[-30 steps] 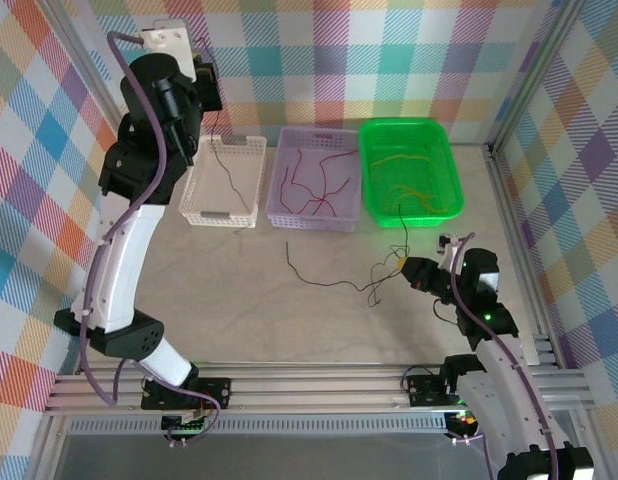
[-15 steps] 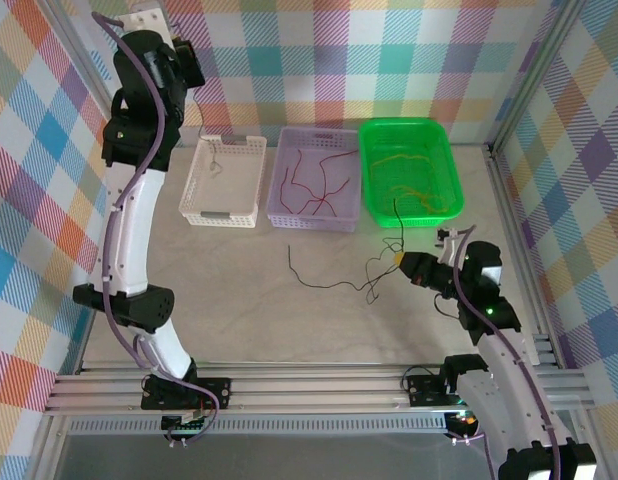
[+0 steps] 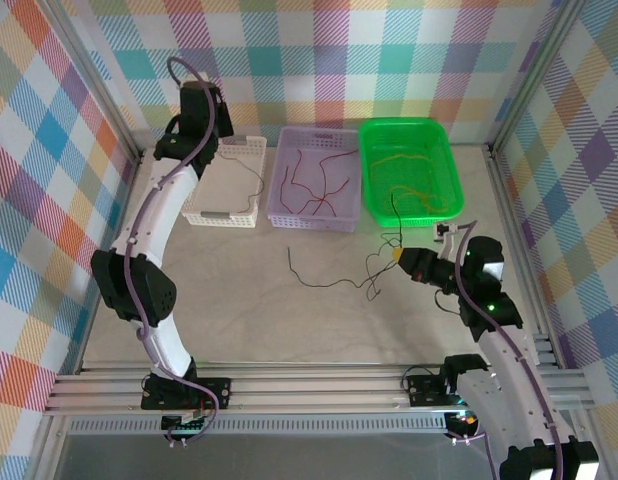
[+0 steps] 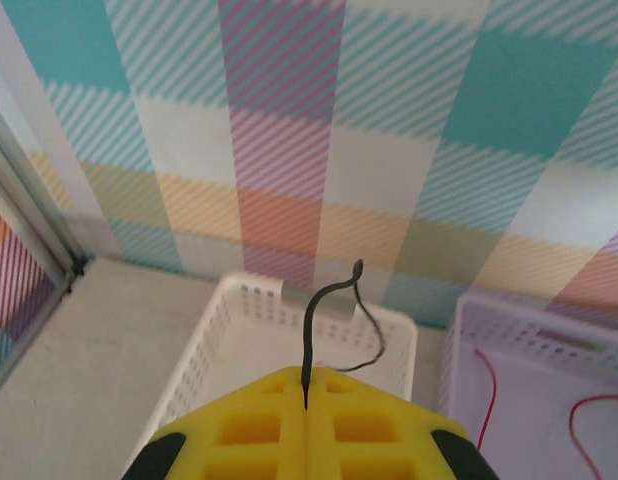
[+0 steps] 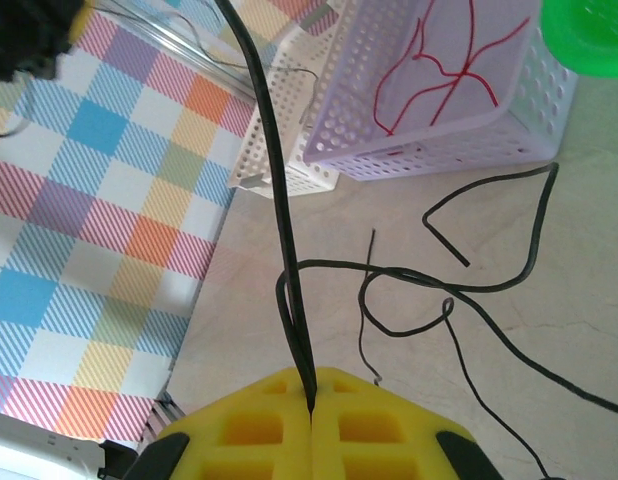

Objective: Untangle the cables

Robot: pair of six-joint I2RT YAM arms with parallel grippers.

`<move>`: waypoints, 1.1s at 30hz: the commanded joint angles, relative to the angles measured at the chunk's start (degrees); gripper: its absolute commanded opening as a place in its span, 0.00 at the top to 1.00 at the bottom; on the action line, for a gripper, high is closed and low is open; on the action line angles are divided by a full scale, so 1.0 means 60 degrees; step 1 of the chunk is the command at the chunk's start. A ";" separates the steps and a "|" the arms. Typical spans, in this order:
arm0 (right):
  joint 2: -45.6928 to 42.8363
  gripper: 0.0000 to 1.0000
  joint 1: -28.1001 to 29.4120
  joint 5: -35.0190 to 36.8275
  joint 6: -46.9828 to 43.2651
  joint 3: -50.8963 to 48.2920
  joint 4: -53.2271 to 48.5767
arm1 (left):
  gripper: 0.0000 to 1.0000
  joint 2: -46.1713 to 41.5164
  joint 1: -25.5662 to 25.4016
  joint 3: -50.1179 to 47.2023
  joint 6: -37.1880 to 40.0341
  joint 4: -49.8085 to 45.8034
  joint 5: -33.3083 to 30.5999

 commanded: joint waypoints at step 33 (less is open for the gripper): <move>0.0011 1.00 0.0801 -0.0429 0.0187 0.1043 -0.0042 | 0.90 0.2348 0.0228 -0.1553 -0.2358 -0.0800 0.1063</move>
